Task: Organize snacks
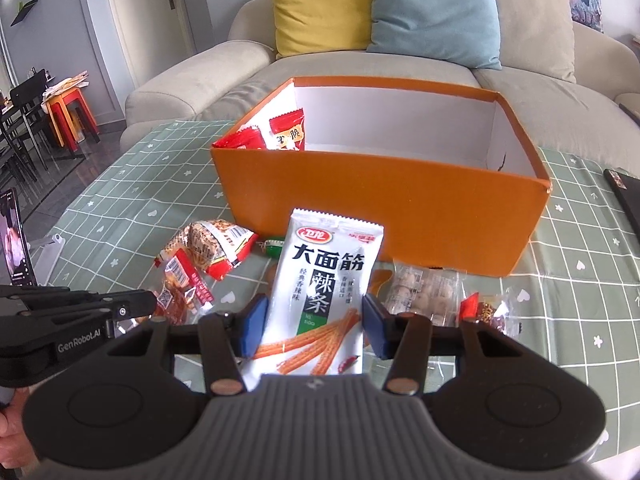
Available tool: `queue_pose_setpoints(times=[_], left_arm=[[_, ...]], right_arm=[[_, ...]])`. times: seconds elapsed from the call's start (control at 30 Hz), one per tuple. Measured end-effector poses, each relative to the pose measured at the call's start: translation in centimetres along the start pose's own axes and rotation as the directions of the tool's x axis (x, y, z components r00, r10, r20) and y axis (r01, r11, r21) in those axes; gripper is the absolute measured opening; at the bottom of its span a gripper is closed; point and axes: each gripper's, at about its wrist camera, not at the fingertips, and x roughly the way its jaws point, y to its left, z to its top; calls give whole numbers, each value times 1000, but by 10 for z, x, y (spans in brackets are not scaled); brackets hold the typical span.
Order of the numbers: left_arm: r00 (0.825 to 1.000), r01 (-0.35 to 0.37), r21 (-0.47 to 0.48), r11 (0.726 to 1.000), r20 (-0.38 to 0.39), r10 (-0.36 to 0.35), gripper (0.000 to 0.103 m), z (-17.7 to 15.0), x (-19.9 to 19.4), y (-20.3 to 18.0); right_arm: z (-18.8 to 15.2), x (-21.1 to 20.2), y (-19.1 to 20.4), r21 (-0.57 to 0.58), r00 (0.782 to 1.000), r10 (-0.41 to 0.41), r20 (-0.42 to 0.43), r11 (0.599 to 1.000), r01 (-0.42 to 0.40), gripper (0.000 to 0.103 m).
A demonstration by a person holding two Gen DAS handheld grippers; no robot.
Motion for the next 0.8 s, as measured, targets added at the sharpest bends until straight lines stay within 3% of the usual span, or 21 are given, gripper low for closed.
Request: queue_pose_setpoints(times=[0.17,0.4,0.53,0.63,0.7,0.73,0.8], left_arm=[[1000,13,-18,1000,6,-13,0,2,-5,0],[995,36,10,999,90,-37,0,24,-29,-8],[1000,26,39,999,7,-26,0,24,-16,-11],[998,28,5,1000,-59,-28,13,13,-5,-4],[993,50,-3,999,-109,-50,35,4,1,2],[990,58,2,998,-126,-57,39,0,4,4],[988,54,21,998,-145,-51,60,-8,9,9]], right_arm=[[-1,1,2,-6,1000,8,-4,1000,-8,49],[5,-5,1,-9,1000,29,10,1000,-29,49],[4,-3,3,-22,1000,29,7,999,-29,49],[-2,0,3,-24,999,32,-15,999,-33,49],[-7,2,1,-23,999,33,-32,999,-34,49],[-10,4,1,-20,999,32,-39,999,-33,50],[-14,7,-1,-12,998,26,-50,1000,-27,50]])
